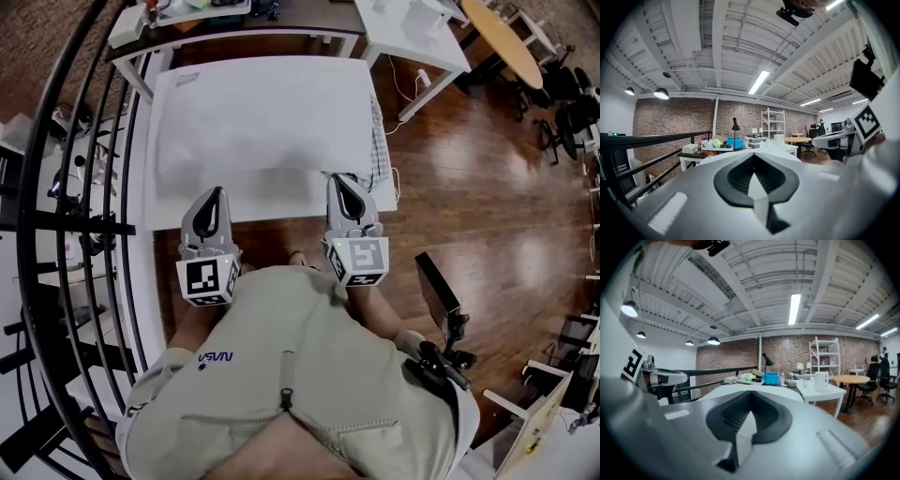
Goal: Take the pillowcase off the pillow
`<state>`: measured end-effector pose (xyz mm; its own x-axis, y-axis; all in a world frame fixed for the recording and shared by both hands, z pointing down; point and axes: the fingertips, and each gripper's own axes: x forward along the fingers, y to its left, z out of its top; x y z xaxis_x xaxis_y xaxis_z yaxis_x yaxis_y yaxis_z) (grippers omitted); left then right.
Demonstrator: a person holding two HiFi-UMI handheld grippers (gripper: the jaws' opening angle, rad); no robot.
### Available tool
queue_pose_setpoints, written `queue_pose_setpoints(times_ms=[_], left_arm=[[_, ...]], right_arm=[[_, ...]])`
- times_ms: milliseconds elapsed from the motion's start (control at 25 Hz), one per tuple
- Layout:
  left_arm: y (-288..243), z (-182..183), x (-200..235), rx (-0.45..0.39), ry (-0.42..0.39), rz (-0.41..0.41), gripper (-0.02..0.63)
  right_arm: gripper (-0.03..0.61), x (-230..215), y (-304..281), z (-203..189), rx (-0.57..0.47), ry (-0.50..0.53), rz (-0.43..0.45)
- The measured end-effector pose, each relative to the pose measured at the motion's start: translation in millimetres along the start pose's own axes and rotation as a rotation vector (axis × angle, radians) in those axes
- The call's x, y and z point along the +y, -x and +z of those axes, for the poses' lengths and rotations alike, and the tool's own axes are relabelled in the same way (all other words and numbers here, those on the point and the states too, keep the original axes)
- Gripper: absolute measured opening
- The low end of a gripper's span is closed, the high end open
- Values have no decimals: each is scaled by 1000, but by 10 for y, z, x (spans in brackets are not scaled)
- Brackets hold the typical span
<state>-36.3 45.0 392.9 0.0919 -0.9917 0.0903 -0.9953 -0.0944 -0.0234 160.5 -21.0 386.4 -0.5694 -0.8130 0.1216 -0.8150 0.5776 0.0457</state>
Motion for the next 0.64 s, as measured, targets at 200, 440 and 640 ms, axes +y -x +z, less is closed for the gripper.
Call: queue_pose_setpoints(times_ms=[200,440,640], left_arm=[[24,-28,-80,7,2,-9,3],[41,-69,-139,21,4,-11,3],[35,-122,-141,26,6,-13,3]], right_arm=[[2,2,39,-19,2,4,8],[2,-21,80,-74,9,-2,11],[2,-2,58,-130,15,-5,17]])
